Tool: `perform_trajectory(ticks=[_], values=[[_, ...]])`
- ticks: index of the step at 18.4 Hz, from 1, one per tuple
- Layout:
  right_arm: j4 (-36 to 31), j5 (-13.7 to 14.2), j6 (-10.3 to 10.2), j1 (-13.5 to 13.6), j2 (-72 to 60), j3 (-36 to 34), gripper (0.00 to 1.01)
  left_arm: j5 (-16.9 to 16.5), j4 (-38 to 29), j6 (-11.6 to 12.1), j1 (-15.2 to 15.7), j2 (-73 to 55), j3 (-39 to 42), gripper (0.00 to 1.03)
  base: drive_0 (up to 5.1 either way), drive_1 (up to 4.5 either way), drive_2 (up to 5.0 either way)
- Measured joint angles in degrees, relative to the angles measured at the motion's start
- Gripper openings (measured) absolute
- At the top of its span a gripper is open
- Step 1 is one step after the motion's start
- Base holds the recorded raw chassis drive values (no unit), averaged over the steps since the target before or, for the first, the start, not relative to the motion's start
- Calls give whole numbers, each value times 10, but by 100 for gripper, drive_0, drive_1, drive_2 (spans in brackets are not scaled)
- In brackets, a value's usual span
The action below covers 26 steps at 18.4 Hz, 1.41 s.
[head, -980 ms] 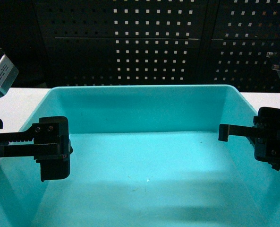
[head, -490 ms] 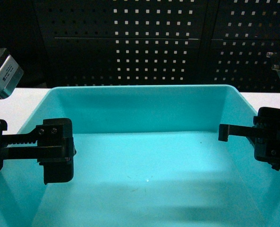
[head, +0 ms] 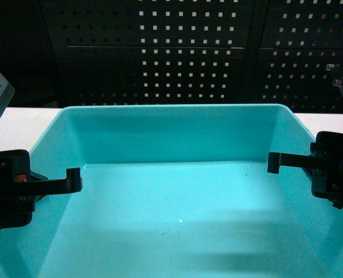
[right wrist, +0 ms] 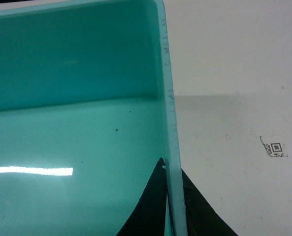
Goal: Stack blue boxes stably on right
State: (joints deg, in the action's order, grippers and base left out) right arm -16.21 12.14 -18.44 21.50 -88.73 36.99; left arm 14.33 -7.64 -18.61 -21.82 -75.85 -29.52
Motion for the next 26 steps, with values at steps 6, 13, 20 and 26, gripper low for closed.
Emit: perform_trajectory(ticks=[6,13,20,26], values=[[1,1,-5,2,0,0,2,18,-47,41,-1,11,23,2,0,0,0],[1,2,-6,2,0,0,2,19,-48,51,-1,11,23,2,0,0,0],[0,2,-6,2,0,0,2,19,-48,52,-1,11,23,2,0,0,0],[78,7,-7,1,2,54,2,25,-12,51,-12,-13,-39,2,0,0,0]])
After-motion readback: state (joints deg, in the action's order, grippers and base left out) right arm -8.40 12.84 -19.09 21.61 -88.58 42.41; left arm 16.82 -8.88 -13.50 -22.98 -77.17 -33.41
